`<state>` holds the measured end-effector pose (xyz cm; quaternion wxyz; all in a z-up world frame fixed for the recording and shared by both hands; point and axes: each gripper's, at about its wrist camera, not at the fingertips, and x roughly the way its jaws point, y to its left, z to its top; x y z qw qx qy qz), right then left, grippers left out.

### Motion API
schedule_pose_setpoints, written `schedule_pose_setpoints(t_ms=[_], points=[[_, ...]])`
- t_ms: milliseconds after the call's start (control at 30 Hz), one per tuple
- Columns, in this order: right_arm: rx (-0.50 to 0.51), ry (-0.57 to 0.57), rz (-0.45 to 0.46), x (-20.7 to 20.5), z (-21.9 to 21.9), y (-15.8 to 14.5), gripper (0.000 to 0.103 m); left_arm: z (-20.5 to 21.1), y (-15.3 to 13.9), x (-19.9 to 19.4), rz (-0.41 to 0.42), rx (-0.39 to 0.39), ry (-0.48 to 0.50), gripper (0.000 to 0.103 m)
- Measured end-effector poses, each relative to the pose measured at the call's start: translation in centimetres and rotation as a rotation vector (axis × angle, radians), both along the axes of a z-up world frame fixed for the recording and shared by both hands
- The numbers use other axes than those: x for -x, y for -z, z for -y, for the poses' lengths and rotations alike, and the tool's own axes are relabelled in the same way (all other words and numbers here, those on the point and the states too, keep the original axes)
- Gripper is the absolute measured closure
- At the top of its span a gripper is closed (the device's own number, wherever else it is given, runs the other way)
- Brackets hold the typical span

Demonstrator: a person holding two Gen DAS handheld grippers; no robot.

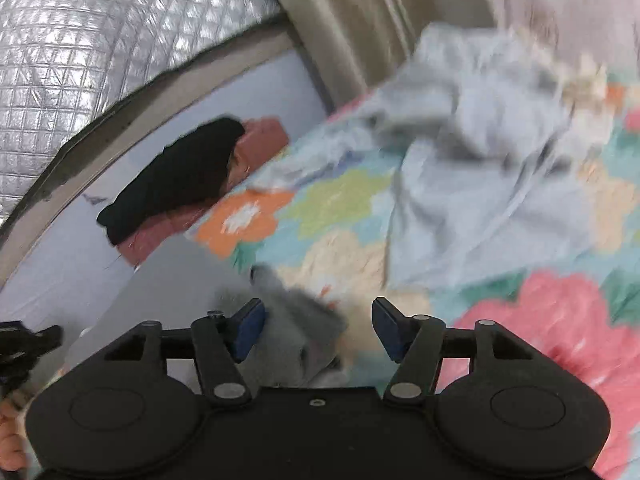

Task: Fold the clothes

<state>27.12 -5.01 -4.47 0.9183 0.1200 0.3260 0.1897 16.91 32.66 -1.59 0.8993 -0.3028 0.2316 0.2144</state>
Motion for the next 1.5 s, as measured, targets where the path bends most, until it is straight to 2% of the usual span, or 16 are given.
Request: schedule_pose_setpoints(t_ms=[67, 167, 200, 267, 400, 467, 567, 733, 767, 867, 1033, 1100, 1167, 1233, 1367, 1500], points=[[0.071, -0.059, 0.100, 1.4, -0.9, -1.5, 0.050, 0.9, -0.1, -1.0, 0.007, 0.022, 0.093, 0.088], [0.054, -0.249, 0.208, 4.1, -1.9, -2.4, 0.050, 2.0, 1.0, -2.8, -0.049, 0.082, 0.196, 0.076], [0.046, -0.317, 0.211, 4.4, -2.2, -2.2, 0.050, 2.4, 1.5, -3.4, -0.090, 0.086, 0.213, 0.069], [0.088, -0.408, 0.188, 4.9, -3.1, -1.0, 0.049, 3.1, 2.6, -4.4, -0.161, 0.090, 0.238, 0.067], [0.259, -0.413, 0.145, 4.5, -4.6, 2.6, 0.048, 3.4, 3.4, -5.0, -0.188, 0.096, 0.252, 0.067], [0.251, -0.403, 0.122, 3.9, -4.3, 3.8, 0.047, 3.6, 3.4, -5.3, -0.192, 0.094, 0.253, 0.067], [0.225, -0.384, 0.096, 3.3, -3.8, 3.9, 0.047, 4.0, 3.5, -5.7, -0.204, 0.076, 0.256, 0.062], [0.291, -0.323, 0.062, 5.1, -3.4, 3.0, 0.043, 5.5, 3.0, -6.0, -0.252, -0.019, 0.266, 0.059], [0.296, -0.290, 0.049, 5.6, -2.7, 2.7, 0.036, 5.9, 2.8, -6.1, -0.264, -0.044, 0.264, 0.056], [0.288, -0.202, 0.016, 7.2, 0.1, 1.4, 0.036, 7.5, 1.7, -5.7, -0.262, -0.061, 0.271, 0.042], [0.320, -0.149, -0.002, 10.7, 5.1, -2.9, 0.035, 12.2, -1.4, -3.5, -0.216, -0.110, 0.339, 0.020], [0.335, -0.105, -0.001, 12.3, 7.0, -4.8, 0.029, 14.7, -2.9, -2.3, -0.213, -0.151, 0.372, 0.018], [0.343, -0.058, 0.002, 13.8, 8.6, -6.4, 0.012, 17.4, -3.9, -0.5, -0.211, -0.185, 0.407, 0.012], [0.341, -0.023, 0.021, 15.4, 10.0, -7.6, 0.010, 20.1, -4.7, 1.4, -0.210, -0.217, 0.443, 0.006], [0.320, 0.053, -0.007, 17.5, 12.2, -8.9, 0.010, 25.1, -5.4, 5.2, -0.205, -0.255, 0.524, 0.005], [0.302, 0.111, -0.039, 19.4, 13.7, -9.4, 0.010, 29.2, -5.5, 7.3, -0.231, -0.295, 0.631, 0.005]])
